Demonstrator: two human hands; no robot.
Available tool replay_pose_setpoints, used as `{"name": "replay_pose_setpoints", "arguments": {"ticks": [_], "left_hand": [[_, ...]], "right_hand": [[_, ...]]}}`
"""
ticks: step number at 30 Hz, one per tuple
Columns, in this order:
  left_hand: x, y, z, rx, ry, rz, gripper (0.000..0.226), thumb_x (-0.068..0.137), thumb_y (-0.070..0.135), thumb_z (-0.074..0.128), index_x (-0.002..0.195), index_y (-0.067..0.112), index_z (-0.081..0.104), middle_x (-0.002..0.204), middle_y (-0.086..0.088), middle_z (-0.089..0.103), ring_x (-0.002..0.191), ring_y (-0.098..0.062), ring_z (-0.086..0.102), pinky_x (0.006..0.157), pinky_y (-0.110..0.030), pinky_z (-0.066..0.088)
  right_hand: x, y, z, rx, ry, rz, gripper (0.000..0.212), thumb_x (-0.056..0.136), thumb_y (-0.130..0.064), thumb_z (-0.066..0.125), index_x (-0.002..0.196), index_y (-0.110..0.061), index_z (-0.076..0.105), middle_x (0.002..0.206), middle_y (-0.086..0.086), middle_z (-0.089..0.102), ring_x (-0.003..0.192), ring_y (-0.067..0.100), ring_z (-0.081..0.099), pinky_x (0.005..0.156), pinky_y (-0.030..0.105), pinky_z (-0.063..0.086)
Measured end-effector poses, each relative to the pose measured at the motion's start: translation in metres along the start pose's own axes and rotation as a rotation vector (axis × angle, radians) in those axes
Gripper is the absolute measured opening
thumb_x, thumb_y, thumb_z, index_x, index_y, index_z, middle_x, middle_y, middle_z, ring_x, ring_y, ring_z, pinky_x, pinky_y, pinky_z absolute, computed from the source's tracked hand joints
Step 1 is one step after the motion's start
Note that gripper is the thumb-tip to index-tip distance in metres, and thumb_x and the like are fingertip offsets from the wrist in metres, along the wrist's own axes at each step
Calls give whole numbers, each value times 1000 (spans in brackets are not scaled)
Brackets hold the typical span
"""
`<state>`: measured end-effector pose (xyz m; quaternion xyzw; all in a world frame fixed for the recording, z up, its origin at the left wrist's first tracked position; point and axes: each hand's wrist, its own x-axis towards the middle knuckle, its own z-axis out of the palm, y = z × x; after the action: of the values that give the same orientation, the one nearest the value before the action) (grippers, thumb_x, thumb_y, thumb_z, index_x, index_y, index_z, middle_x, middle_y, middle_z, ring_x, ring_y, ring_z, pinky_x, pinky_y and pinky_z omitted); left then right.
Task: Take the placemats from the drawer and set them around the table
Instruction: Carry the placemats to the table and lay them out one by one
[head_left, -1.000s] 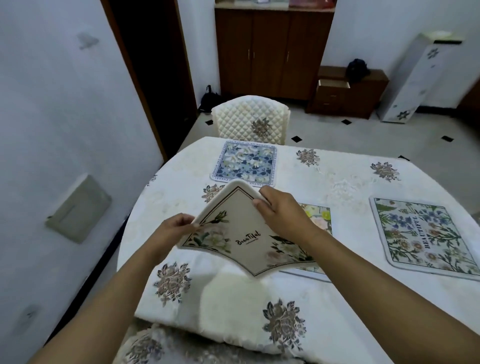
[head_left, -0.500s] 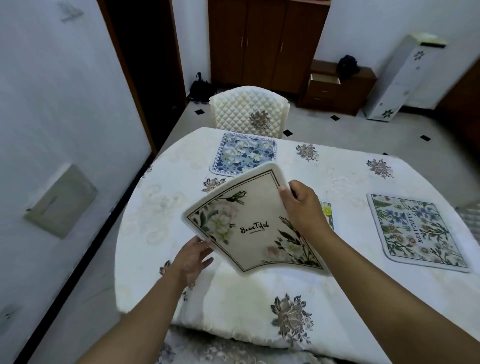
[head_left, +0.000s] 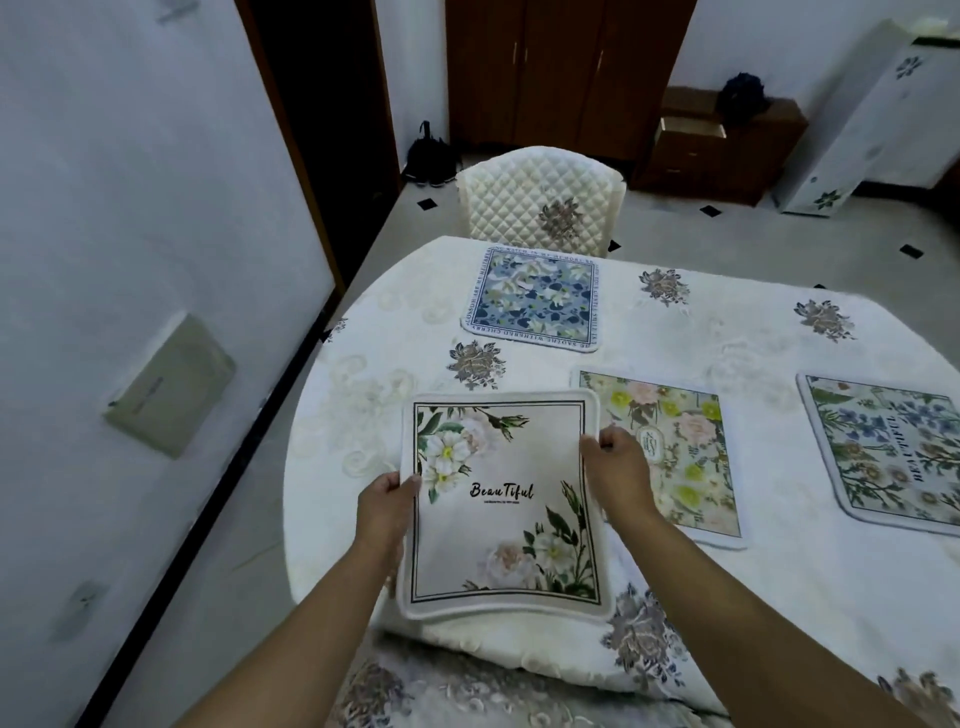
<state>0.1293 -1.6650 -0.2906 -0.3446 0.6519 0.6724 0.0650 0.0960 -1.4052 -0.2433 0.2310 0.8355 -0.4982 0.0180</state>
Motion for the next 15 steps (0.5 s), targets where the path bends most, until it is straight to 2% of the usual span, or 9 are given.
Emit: {"name": "replay_pose_setpoints", "arguments": {"ticks": [2,4,7,9,12,15], "left_hand": [[12,-6,-10,75,28,5,32,91,13,65,64,14,46,49,5,35,47,-11,29,48,-23,25],[22,-12,-19,139,16,-2,33,90,16,66,65,14,43,54,3,30,52,-15,25,53,-28,23],[32,-19,-28,219,4,18,36,89,17,66,66,16,38,55,2,26,52,-15,23,53,-29,20],[39,-23,-32,257,10,34,41,89,16,66,62,17,35,53,3,28,50,-14,23,52,-28,20],[49,-25,-36,284,26,20,37,88,15,67,61,17,42,51,3,36,47,-13,30,50,-27,25],[58,-28,-38,315,35,21,30,88,15,66,65,17,47,52,2,42,48,-13,35,51,-27,28]], "right_hand": [[-3,14,17,-31,-14,50,26,91,-21,54,72,-6,44,63,5,41,57,22,39,54,32,27],[-4,29,31,-68,-27,97,25,92,-22,54,84,2,51,70,12,50,62,26,47,56,32,32],[-3,46,44,-119,-54,132,21,92,-22,53,90,0,55,79,15,59,71,31,55,57,31,36],[-2,52,49,-151,-70,137,14,91,-18,54,90,-4,56,82,12,61,72,27,55,59,31,38],[1,59,56,-202,-99,138,8,89,-14,56,91,-7,56,84,9,60,78,27,57,66,33,43],[2,69,63,-262,-128,116,7,87,-8,55,90,-2,55,81,11,59,75,28,56,61,32,39]]}}
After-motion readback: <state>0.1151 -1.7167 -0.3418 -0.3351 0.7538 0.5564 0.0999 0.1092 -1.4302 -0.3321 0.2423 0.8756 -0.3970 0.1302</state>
